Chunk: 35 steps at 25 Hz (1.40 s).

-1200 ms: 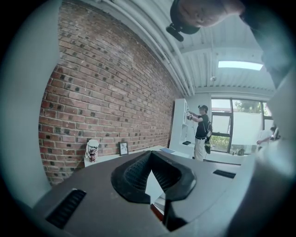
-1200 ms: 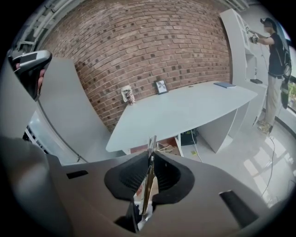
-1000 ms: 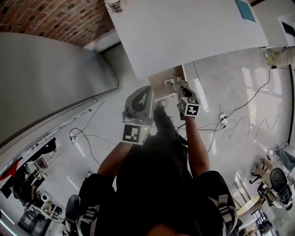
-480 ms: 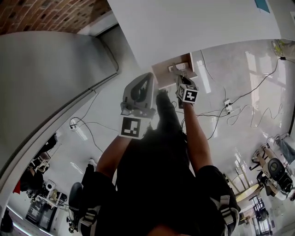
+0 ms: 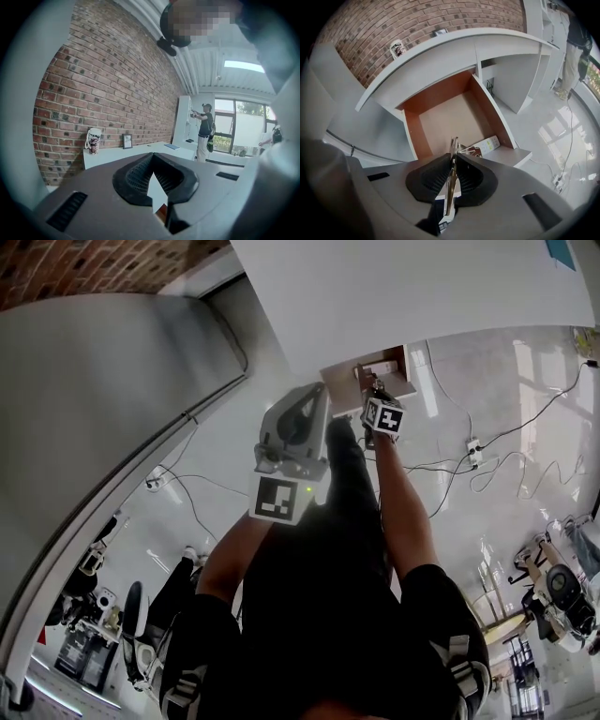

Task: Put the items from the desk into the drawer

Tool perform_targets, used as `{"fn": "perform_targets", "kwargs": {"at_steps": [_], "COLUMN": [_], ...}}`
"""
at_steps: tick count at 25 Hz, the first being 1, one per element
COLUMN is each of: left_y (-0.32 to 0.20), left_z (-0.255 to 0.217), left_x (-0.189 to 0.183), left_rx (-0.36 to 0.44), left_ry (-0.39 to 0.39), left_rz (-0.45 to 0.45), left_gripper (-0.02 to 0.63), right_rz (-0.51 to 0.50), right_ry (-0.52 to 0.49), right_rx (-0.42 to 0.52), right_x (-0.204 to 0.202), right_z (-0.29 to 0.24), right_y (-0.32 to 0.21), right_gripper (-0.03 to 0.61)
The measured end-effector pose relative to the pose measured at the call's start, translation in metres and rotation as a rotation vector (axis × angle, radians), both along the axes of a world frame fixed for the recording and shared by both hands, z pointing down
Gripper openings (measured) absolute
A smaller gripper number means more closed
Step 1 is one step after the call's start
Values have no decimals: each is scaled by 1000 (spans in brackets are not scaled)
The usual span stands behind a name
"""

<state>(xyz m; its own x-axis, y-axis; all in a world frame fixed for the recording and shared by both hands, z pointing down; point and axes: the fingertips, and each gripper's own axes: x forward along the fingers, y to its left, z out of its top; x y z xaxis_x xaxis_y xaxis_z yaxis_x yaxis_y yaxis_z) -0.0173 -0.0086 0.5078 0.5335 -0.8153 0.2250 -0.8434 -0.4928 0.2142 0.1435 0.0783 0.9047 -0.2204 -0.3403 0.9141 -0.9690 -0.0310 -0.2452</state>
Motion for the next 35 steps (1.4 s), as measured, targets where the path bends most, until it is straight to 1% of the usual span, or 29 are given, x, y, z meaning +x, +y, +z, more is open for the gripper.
{"fn": "perform_targets", "kwargs": {"at_steps": [4, 8, 14, 23, 27, 31, 35], "left_y": [0, 5, 6, 11, 12, 13, 16], "left_z": [8, 16, 24, 29, 27, 23, 21], "left_x": [-2, -5, -11, -17, -19, -20, -21], "left_rx": [-18, -42, -55, -63, -60, -54, -56], "left_ry": [-3, -10, -27, -34, -26, -16, -14], "left_rz": [-13, -16, -23, -15, -15, -16, -10], "left_gripper": [0, 0, 0, 0, 0, 0, 0], "right_rz": [27, 31, 38, 51, 61, 61, 64], "right_ry": [-3, 8, 17, 38, 49, 59, 72], "right_rx": [-37, -72, -122, -116, -132, -138, -116], "right_x": [0, 3, 6, 4, 4, 4, 6], "right_z": [17, 32, 47, 49, 50, 43, 28], "right_y": [7, 10, 17, 18, 21, 27, 26], "right_gripper": [34, 34, 34, 34, 34, 34, 34]}}
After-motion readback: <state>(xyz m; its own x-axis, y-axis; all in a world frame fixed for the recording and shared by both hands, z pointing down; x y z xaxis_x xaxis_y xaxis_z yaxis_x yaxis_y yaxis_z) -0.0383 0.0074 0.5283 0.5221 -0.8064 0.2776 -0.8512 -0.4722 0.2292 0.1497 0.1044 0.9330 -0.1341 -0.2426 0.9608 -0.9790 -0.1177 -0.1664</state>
